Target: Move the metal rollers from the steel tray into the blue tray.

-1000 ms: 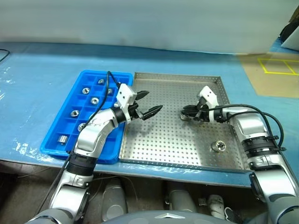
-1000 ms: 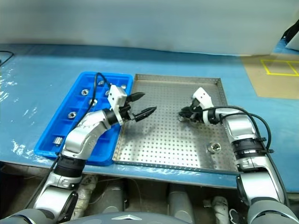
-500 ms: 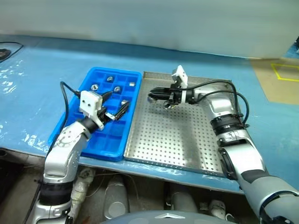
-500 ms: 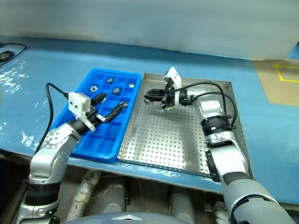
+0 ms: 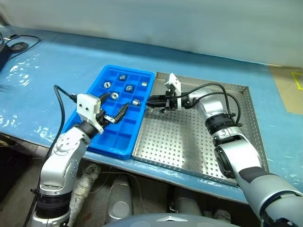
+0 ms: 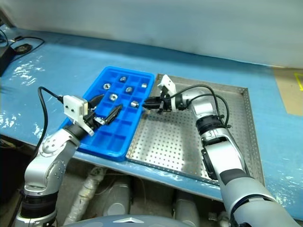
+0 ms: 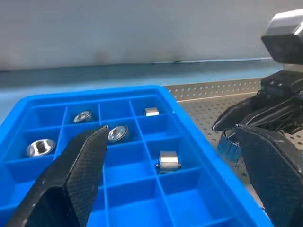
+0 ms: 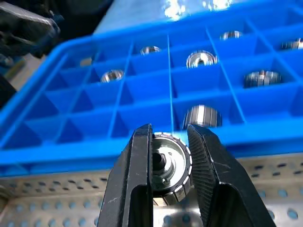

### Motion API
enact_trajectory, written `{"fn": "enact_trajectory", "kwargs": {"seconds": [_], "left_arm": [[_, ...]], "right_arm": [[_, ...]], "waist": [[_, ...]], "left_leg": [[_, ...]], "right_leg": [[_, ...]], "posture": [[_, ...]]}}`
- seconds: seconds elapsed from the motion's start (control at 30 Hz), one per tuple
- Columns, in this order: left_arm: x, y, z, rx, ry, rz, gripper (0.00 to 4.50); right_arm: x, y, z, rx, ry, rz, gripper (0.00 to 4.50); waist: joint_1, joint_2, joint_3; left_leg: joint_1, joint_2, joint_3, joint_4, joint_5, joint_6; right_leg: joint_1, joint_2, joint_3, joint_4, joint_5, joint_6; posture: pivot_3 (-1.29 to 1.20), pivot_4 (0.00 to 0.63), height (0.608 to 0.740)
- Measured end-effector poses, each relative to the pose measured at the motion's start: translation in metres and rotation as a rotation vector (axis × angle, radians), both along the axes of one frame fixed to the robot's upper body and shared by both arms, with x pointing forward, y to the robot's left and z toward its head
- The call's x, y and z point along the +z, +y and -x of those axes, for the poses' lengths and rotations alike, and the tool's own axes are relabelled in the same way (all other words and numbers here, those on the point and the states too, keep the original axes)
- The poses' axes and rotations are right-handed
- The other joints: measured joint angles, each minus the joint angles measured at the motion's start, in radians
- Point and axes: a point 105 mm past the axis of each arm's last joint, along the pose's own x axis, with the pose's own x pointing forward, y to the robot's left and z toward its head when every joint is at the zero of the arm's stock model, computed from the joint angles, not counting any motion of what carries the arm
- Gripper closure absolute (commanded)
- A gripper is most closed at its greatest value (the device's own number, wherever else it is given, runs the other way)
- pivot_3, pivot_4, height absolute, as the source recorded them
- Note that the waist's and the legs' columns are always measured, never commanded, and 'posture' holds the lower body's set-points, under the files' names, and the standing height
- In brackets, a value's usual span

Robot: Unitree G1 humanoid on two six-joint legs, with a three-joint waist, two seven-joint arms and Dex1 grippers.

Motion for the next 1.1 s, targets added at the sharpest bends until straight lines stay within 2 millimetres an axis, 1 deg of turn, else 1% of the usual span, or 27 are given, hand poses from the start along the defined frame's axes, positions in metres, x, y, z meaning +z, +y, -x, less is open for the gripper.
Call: {"fn": "enact_trajectory", "kwargs": {"seconds": [0.13, 0.3, 0.37, 0.5, 0.57, 0.67, 0.8, 1.03, 1.1], "left_arm": [[-0.008, 0.004, -0.004, 0.017, 0.039, 0.013, 0.00], [-0.006, 0.017, -0.006, 0.085, 0.036, 0.039, 0.00], [-0.008, 0.030, -0.004, 0.146, 0.043, 0.052, 0.00], [-0.023, 0.062, 0.006, 0.301, 0.096, 0.077, 0.00], [-0.028, 0.071, 0.010, 0.353, 0.115, 0.102, 0.00], [-0.031, 0.075, 0.014, 0.386, 0.122, 0.114, 0.00], [-0.030, 0.076, 0.016, 0.406, 0.119, 0.115, 0.00], [-0.035, 0.079, 0.027, 0.444, 0.132, 0.112, 0.00], [-0.033, 0.079, 0.029, 0.450, 0.125, 0.112, 0.00]], "right_arm": [[0.019, 0.014, 0.006, 0.038, 0.006, -0.089, 3.77], [0.027, 0.037, 0.017, 0.091, -0.007, -0.130, 3.77], [0.026, 0.045, 0.019, 0.098, 0.004, -0.148, 3.77], [0.025, 0.054, 0.020, 0.084, 0.004, -0.164, 3.77], [0.025, 0.058, 0.021, 0.090, -0.005, -0.167, 3.77], [0.021, 0.067, 0.023, 0.098, -0.014, -0.149, 3.77], [0.013, 0.077, 0.020, 0.081, -0.005, -0.129, 3.77], [0.019, 0.097, 0.014, 0.066, -0.057, -0.120, 3.77], [0.016, 0.100, 0.015, 0.063, -0.059, -0.113, 3.77]], "waist": [[-0.013, 0.000, 0.000], [-0.014, 0.000, 0.000], [-0.014, 0.000, 0.000], [-0.013, 0.000, 0.000], [-0.011, 0.000, 0.000], [-0.007, 0.000, 0.000], [-0.003, 0.000, 0.000], [0.004, 0.000, 0.000], [0.014, 0.000, 0.000]], "left_leg": [[0.000, 0.000, 0.000, 0.000, 0.000, 0.000], [0.000, 0.000, 0.000, -0.001, 0.000, 0.000], [0.000, 0.000, 0.000, -0.001, 0.000, 0.000], [0.000, 0.000, -0.001, -0.001, 0.000, -0.001], [0.000, 0.000, -0.001, -0.002, 0.000, -0.001], [0.000, 0.000, -0.002, -0.002, 0.000, -0.001], [0.000, 0.000, -0.003, -0.003, 0.001, -0.002], [-0.001, 0.000, -0.004, -0.004, 0.001, -0.002], [-0.002, 0.000, -0.004, -0.005, 0.001, -0.002]], "right_leg": [[0.000, 0.000, 0.000, 0.000, 0.000, 0.000], [0.000, 0.000, 0.000, 0.000, 0.000, 0.000], [0.000, 0.000, 0.000, 0.000, -0.001, 0.001], [0.000, 0.000, 0.000, 0.000, -0.001, 0.001], [0.000, 0.000, 0.000, 0.000, -0.001, 0.001], [0.001, -0.001, 0.000, -0.001, -0.001, 0.001], [0.001, -0.001, 0.000, 0.000, -0.001, 0.001], [0.000, 0.000, 0.000, -0.002, -0.003, 0.001], [0.000, 0.000, 0.000, -0.002, -0.004, 0.001]], "posture": [[0.30, 0.150, 0.740], [0.31, 0.150, 0.740], [0.32, 0.150, 0.740], [0.34, 0.150, 0.740], [0.37, 0.150, 0.740], [0.38, 0.150, 0.740], [0.43, 0.150, 0.740], [0.48, 0.150, 0.740], [0.49, 0.150, 0.740]]}}
